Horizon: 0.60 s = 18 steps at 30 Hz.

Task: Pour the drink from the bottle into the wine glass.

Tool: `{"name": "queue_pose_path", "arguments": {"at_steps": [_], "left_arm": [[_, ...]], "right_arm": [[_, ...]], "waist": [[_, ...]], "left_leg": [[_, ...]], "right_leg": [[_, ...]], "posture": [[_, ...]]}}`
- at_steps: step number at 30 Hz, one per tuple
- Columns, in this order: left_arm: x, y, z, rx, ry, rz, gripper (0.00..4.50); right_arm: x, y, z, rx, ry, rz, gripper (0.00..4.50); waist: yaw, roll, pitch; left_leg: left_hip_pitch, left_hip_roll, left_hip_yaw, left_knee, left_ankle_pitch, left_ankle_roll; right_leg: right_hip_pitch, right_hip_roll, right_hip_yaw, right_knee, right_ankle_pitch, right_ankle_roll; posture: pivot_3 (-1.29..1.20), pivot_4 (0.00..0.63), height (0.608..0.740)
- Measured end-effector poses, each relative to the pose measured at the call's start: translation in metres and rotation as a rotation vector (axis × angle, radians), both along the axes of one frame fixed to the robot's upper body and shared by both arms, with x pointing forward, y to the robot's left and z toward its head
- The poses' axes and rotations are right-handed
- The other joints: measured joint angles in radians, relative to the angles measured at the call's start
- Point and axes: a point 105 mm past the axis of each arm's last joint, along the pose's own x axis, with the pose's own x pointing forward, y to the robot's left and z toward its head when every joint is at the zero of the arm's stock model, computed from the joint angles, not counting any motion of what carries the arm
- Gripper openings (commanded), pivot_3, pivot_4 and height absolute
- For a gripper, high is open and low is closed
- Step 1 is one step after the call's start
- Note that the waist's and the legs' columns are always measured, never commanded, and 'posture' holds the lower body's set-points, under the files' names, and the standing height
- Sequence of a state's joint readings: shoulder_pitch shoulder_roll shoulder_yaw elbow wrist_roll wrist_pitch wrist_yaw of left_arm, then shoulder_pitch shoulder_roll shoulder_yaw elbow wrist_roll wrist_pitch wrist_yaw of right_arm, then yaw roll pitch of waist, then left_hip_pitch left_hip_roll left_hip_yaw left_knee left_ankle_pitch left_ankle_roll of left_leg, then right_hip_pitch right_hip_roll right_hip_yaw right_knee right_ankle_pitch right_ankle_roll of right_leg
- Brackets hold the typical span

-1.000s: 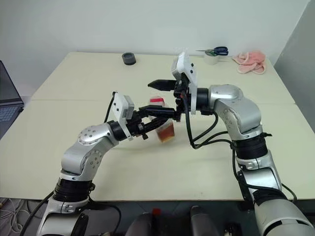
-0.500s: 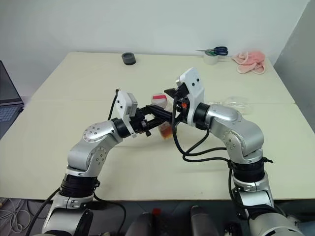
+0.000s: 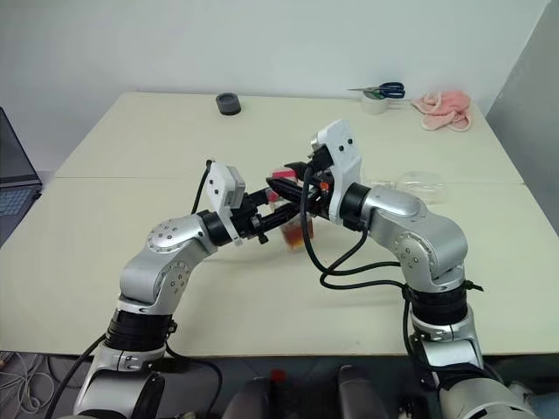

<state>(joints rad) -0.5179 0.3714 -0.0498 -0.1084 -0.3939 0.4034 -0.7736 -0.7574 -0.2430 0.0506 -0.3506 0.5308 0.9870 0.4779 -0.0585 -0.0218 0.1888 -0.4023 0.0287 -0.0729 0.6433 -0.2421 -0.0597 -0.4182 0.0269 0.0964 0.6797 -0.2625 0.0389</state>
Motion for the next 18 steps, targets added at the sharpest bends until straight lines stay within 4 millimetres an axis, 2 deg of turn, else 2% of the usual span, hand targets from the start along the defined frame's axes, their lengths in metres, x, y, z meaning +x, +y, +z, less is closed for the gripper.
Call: {"name": "queue_pose_path", "arguments": {"at_steps": [7,14,18], "left_arm": [[0.000,0.000,-0.002,0.007,0.007,0.001,1.92],[-0.003,-0.001,-0.006,0.028,0.019,-0.010,1.91],[-0.004,-0.003,-0.007,0.034,0.021,-0.017,1.91]], "right_arm": [[0.005,-0.001,-0.001,-0.061,-0.041,0.100,1.81],[0.021,-0.007,-0.007,-0.096,-0.065,0.449,1.81],[0.027,-0.011,-0.006,-0.136,-0.092,0.567,1.81]], "waist": [[0.000,0.000,0.000],[-0.003,0.000,0.000],[-0.003,0.000,0.000]], "left_leg": [[0.000,0.000,0.000,0.000,0.000,0.000],[0.000,0.000,0.001,0.000,0.000,0.000],[0.000,0.000,0.001,0.000,0.000,0.000]], "right_leg": [[0.000,0.000,0.000,0.000,0.000,0.000],[0.000,0.000,0.000,0.000,0.000,0.000],[0.000,0.000,0.000,0.000,0.003,-0.004]], "posture": [[0.00,0.150,0.740],[0.00,0.150,0.740],[0.00,0.150,0.740]]}}
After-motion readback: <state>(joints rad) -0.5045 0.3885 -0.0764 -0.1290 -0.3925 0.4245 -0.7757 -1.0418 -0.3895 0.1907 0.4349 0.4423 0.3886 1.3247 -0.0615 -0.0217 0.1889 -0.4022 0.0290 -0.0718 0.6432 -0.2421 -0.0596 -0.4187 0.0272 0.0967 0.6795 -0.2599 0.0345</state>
